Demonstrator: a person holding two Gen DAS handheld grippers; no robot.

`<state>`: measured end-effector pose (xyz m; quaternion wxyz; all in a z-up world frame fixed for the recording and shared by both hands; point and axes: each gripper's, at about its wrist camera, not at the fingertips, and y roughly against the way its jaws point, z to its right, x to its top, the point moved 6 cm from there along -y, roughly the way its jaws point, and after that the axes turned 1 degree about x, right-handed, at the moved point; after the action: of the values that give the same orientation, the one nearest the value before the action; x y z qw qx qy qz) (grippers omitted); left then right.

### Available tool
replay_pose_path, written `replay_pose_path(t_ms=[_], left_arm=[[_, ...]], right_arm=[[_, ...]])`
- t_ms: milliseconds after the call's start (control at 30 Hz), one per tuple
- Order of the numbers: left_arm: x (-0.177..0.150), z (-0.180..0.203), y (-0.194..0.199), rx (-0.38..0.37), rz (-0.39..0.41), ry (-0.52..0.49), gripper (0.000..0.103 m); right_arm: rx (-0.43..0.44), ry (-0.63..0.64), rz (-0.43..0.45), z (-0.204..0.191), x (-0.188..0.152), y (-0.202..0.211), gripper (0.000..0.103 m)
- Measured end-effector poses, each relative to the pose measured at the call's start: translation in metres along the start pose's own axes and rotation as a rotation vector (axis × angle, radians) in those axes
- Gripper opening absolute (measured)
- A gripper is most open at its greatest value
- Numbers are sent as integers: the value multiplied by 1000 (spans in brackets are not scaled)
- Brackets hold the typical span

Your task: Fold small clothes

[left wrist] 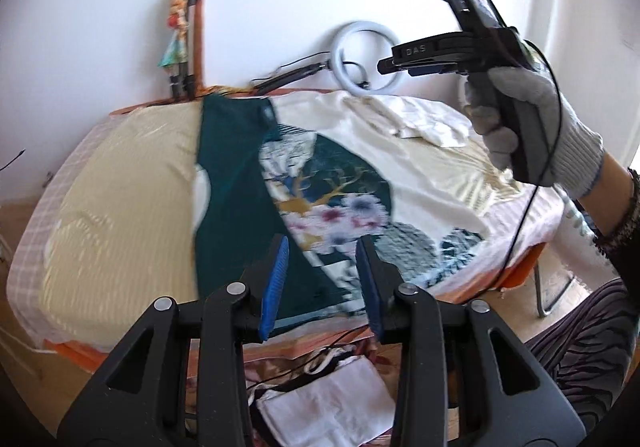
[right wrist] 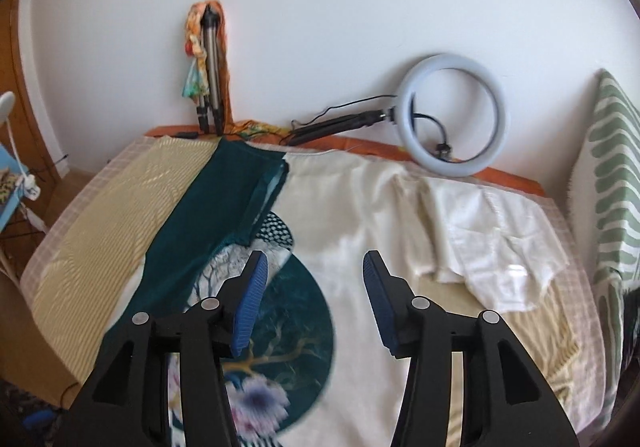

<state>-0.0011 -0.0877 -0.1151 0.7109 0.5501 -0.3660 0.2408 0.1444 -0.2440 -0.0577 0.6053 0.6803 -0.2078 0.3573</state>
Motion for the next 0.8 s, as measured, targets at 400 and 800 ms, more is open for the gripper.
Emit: replay_pose_path(t_ms=[400, 800], left_arm=[[0, 127, -78, -212, -95, -55, 40], [-17, 234, -168, -230, -220, -233, 67]], right_arm=[[43, -180, -19, 117, -52, 27, 55], [102, -382, -82, 206, -79, -7, 55]])
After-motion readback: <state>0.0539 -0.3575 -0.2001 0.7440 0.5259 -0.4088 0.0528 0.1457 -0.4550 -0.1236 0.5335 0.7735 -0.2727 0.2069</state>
